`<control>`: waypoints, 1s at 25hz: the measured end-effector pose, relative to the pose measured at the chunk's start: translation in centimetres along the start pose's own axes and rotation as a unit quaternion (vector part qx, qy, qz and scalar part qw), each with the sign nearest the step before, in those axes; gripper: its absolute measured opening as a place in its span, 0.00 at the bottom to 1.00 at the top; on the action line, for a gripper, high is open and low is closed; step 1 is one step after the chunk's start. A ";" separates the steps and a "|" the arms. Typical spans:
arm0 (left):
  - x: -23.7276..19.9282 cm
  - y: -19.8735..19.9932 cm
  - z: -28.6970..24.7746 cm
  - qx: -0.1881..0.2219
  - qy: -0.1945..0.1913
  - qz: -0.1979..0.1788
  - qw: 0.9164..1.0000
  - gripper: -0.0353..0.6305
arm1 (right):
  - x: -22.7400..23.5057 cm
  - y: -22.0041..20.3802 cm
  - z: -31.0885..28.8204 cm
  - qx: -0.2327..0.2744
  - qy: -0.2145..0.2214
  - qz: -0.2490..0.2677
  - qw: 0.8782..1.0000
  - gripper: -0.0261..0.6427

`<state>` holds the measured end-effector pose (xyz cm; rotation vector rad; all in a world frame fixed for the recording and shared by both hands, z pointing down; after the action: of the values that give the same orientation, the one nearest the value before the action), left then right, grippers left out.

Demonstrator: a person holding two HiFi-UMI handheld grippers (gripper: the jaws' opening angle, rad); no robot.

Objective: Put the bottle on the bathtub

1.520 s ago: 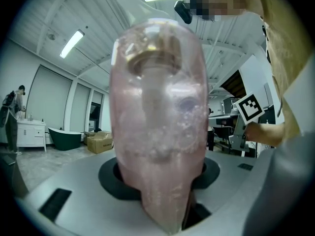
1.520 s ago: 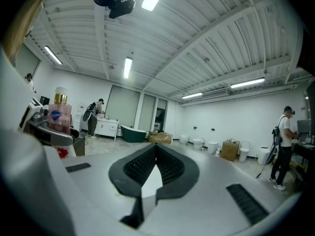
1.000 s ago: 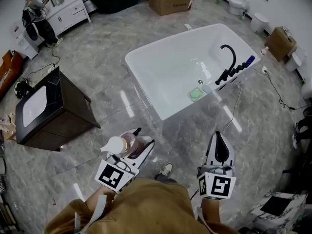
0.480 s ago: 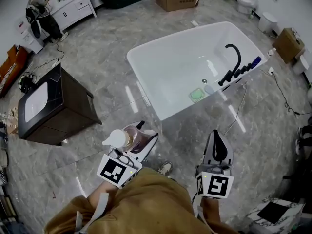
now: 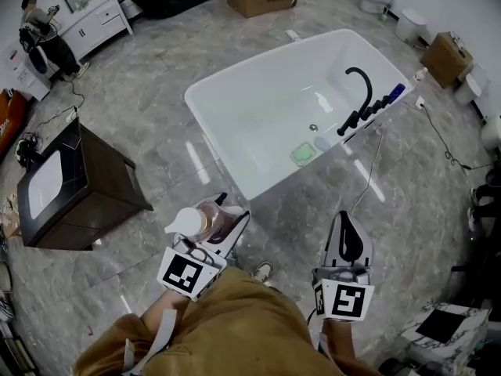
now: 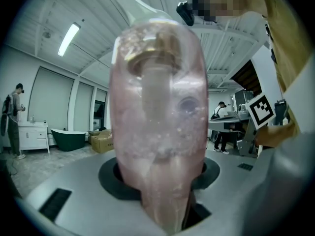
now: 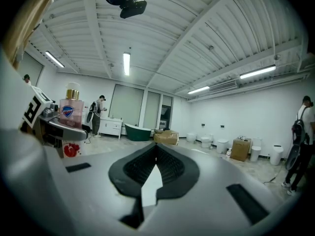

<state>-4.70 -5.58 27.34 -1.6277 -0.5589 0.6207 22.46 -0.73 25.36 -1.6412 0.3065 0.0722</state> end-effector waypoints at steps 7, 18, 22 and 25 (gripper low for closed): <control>-2.9 -1.5 -2.7 -0.012 -0.019 0.024 0.999 0.37 | -1.3 -0.7 -2.9 -0.029 -0.010 0.014 0.999 0.04; -8.0 -6.7 -7.1 -0.030 -0.033 0.034 0.998 0.37 | -4.5 -3.2 -8.4 -0.056 -0.008 0.021 0.998 0.04; -9.6 -9.4 -8.6 -0.057 -0.048 0.013 0.997 0.37 | -5.2 -5.2 -10.0 -0.063 -0.013 0.018 0.998 0.04; -10.2 -11.5 -10.1 -0.055 -0.061 0.001 0.997 0.37 | -5.4 -7.1 -10.7 -0.071 -0.014 0.016 0.997 0.04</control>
<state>-5.55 -18.19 40.74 -1.7016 -0.6918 0.7034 17.49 -9.98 34.56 -1.7746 0.3123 0.1438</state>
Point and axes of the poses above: the fingertips, and each gripper's own axes: z backward along the fingers, x to its right, y out of its top, the point moved 10 cm from there along z, backward along the fingers, and after that the axes turned 6 degrees about z, right-handed, at the moved point
